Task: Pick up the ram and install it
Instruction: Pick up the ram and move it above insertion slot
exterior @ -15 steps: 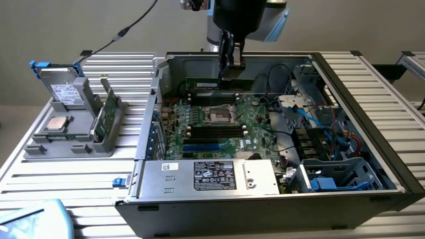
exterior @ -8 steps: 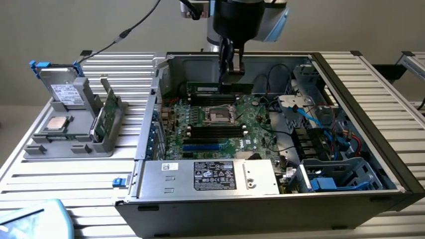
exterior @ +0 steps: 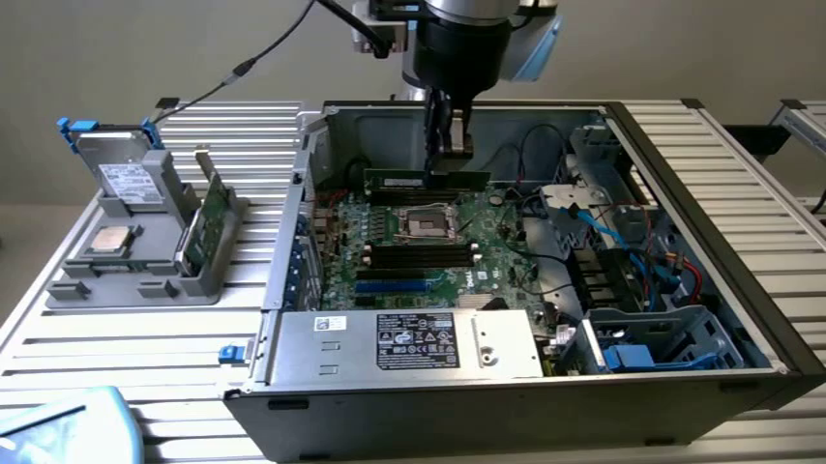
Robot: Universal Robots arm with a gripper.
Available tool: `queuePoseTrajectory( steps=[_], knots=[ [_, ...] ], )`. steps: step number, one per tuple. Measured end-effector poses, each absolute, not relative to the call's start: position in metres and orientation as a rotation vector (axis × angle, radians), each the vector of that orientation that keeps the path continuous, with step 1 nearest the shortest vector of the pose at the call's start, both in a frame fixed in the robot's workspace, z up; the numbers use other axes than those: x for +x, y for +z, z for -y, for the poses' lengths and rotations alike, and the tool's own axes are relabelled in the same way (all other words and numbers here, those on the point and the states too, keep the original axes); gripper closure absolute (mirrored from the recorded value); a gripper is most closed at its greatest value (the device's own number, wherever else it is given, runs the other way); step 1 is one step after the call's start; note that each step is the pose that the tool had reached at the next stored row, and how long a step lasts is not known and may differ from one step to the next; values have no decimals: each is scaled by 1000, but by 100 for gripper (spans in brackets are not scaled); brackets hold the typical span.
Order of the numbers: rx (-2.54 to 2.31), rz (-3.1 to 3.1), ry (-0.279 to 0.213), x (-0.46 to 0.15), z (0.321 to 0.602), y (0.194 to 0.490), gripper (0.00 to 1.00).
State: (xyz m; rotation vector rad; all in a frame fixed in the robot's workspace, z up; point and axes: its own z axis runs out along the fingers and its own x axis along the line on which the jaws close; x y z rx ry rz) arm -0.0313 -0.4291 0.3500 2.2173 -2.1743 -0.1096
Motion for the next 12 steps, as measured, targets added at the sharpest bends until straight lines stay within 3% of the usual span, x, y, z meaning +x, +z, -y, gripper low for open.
queuePoseTrajectory(
  steps=[12],
  knots=[
    [2230, 2165, -106, -31, 418, 328, 86]
  ],
)
